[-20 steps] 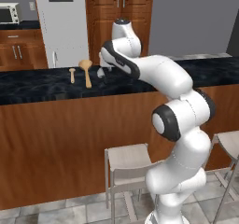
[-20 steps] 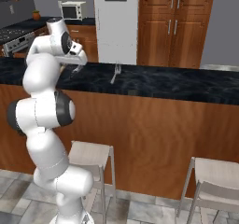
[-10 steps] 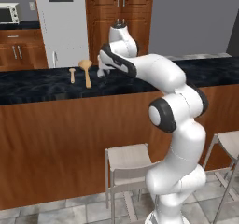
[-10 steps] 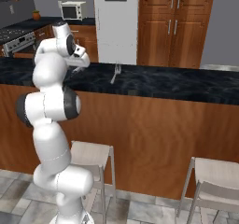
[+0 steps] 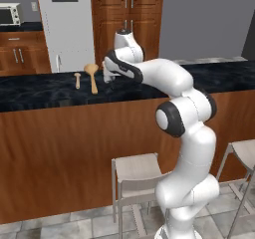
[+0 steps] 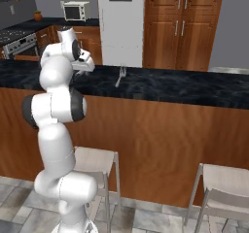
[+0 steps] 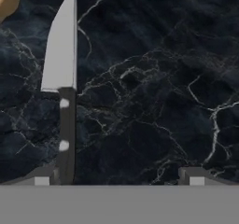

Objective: Pick up the metallic utensils from the counter and place them in the open drawer. Make sure not to pick up any wooden utensils.

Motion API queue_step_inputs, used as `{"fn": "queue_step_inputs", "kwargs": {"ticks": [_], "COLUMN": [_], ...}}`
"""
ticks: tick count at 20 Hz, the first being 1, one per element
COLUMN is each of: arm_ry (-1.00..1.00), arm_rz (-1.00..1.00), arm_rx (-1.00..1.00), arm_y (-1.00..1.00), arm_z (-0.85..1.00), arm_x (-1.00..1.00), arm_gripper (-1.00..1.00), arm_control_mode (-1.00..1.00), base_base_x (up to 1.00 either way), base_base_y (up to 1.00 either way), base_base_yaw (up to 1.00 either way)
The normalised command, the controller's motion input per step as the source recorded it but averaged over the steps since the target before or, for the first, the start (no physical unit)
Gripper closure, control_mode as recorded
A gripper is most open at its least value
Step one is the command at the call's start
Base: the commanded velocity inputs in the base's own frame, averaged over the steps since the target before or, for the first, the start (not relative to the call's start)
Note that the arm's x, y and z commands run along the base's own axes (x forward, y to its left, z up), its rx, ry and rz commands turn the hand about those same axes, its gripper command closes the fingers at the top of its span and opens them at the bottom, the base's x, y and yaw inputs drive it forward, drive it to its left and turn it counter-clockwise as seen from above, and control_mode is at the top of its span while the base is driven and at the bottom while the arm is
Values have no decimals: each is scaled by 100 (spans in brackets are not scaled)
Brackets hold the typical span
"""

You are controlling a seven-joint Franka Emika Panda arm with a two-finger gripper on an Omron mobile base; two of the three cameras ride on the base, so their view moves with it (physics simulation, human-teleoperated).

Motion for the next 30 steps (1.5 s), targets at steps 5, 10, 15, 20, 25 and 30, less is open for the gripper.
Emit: {"fn": "queue_step_inputs", "kwargs": {"ticks": [5,10,15,20,25,30], "arm_ry": [0,0,0,6,8,9], "arm_rz": [0,0,0,0,0,0], "arm_rx": [0,0,0,0,0,0], "arm_y": [26,34,11,0,-6,0], "arm_z": [0,0,-11,-19,-17,-22], "arm_x": [6,0,0,0,0,0], "arm_gripper": [-100,-100,-100,-100,-100,-100], "arm_control_mode": [-100,-100,-100,-100,-100,-100], "base_base_x": [0,0,0,0,0,0], "base_base_y": [0,0,0,0,0,0], "base_base_yaw": [0,0,0,0,0,0]}}
